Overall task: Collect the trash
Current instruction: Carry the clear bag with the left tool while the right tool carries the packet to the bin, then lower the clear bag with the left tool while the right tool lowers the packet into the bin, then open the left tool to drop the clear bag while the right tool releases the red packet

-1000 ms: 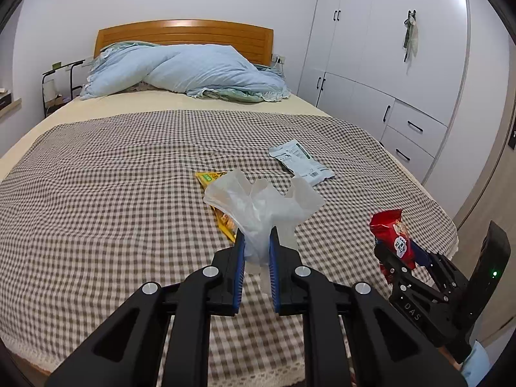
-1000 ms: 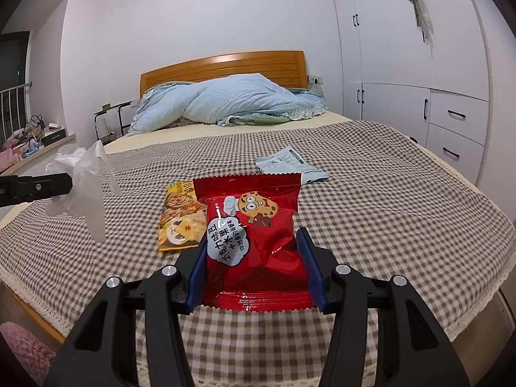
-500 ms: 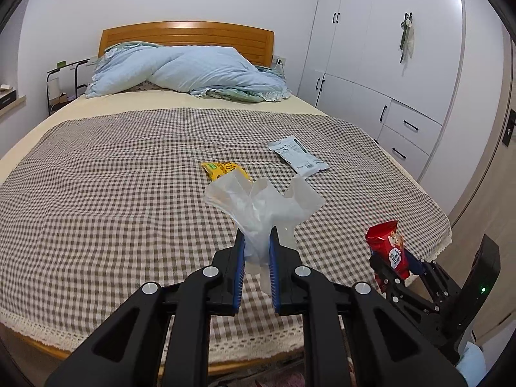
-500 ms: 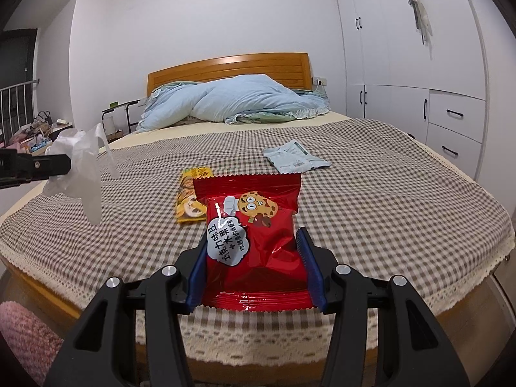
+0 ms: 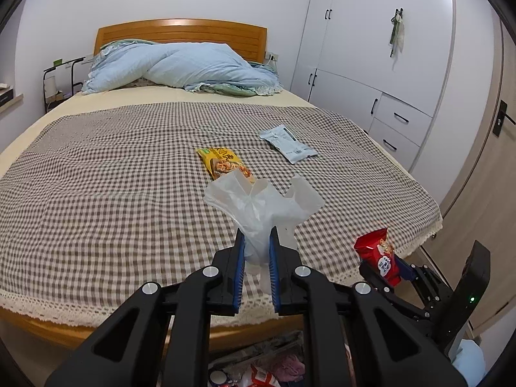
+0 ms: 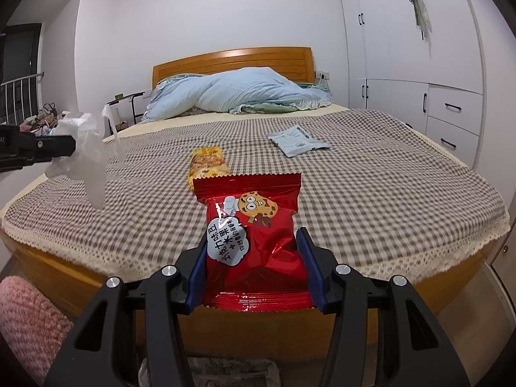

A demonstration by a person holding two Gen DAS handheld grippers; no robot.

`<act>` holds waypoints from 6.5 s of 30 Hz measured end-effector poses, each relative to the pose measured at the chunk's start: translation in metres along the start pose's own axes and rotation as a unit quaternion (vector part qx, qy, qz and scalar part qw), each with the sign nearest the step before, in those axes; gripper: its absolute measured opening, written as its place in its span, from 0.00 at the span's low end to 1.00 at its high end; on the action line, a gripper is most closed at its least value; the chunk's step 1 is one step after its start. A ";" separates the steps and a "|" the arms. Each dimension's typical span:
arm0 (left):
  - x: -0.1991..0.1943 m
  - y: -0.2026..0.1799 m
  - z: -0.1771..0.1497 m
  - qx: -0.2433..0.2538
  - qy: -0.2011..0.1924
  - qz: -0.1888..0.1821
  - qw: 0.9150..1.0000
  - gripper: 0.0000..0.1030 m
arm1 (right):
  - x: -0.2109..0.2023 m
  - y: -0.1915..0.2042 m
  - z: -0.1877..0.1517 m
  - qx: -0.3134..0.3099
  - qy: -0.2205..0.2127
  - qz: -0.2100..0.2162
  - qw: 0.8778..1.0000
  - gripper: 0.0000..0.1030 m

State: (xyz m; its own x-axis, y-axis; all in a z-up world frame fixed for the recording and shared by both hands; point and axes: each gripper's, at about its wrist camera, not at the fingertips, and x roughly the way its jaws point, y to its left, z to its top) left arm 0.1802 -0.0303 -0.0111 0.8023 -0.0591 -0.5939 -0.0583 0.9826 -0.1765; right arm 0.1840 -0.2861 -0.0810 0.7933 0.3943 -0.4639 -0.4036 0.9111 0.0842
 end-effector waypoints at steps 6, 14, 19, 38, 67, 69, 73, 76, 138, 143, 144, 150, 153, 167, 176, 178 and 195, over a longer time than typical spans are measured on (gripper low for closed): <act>-0.007 -0.001 -0.014 0.002 0.006 -0.005 1.000 0.11 | -0.009 0.005 -0.014 -0.008 0.011 0.000 1.000 0.49; -0.012 -0.003 -0.033 0.005 0.018 -0.012 1.000 0.11 | -0.015 0.013 -0.031 -0.017 0.026 0.002 1.000 0.49; -0.014 -0.004 -0.045 0.008 0.027 -0.015 0.999 0.11 | -0.020 0.020 -0.040 -0.025 0.034 0.004 0.999 0.49; -0.011 0.004 -0.088 0.000 0.063 -0.030 0.998 0.11 | -0.027 0.046 -0.069 -0.059 0.074 0.013 0.995 0.49; 0.042 0.028 -0.172 -0.011 0.172 -0.028 0.985 0.11 | -0.006 0.073 -0.116 -0.104 0.178 0.039 0.978 0.49; 0.045 0.029 -0.176 -0.012 0.178 -0.027 0.984 0.11 | -0.004 0.073 -0.119 -0.107 0.185 0.039 0.976 0.49; 0.055 0.034 -0.187 -0.012 0.195 -0.022 0.980 0.11 | 0.004 0.070 -0.126 -0.107 0.203 0.038 0.973 0.49; 0.063 0.036 -0.194 -0.013 0.208 -0.021 0.978 0.11 | 0.010 0.069 -0.130 -0.104 0.216 0.038 0.970 0.49; 0.177 0.062 -0.288 -0.051 0.370 -0.017 0.927 0.11 | 0.085 0.035 -0.193 -0.027 0.433 0.021 0.901 0.49; 0.188 0.058 -0.294 -0.045 0.382 -0.019 0.923 0.11 | 0.099 0.037 -0.197 -0.032 0.446 0.017 0.894 0.49; 0.190 0.056 -0.296 -0.041 0.384 -0.018 0.922 0.11 | 0.101 0.037 -0.197 -0.034 0.448 0.016 0.893 0.49; 0.198 0.050 -0.302 -0.021 0.392 -0.012 0.920 0.11 | 0.115 0.041 -0.198 -0.038 0.459 0.015 0.888 0.49; 0.201 0.049 -0.305 -0.014 0.398 -0.008 0.917 0.11 | 0.117 0.044 -0.200 -0.043 0.458 0.013 0.888 0.49; 0.205 0.062 -0.309 -0.043 0.414 0.010 0.909 0.44 | 0.118 0.046 -0.202 -0.048 0.455 0.004 0.889 0.49; 0.198 0.069 -0.300 -0.053 0.396 0.028 0.916 0.90 | 0.121 0.046 -0.209 -0.051 0.458 0.001 0.887 0.49; 0.198 0.070 -0.302 -0.061 0.398 0.028 0.915 0.93 | 0.121 0.046 -0.209 -0.052 0.460 0.000 0.886 0.49; 0.201 0.072 -0.306 -0.073 0.403 0.036 0.912 0.93 | 0.128 0.053 -0.225 -0.068 0.479 -0.010 0.875 0.50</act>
State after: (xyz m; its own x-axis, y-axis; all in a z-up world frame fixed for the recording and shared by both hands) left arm 0.1553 -0.0248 -0.3831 0.0999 -0.1624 -0.9816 -0.2188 0.9588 -0.1809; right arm 0.1619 -0.2144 -0.3346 0.0800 0.0370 -0.9961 -0.4968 0.8678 -0.0077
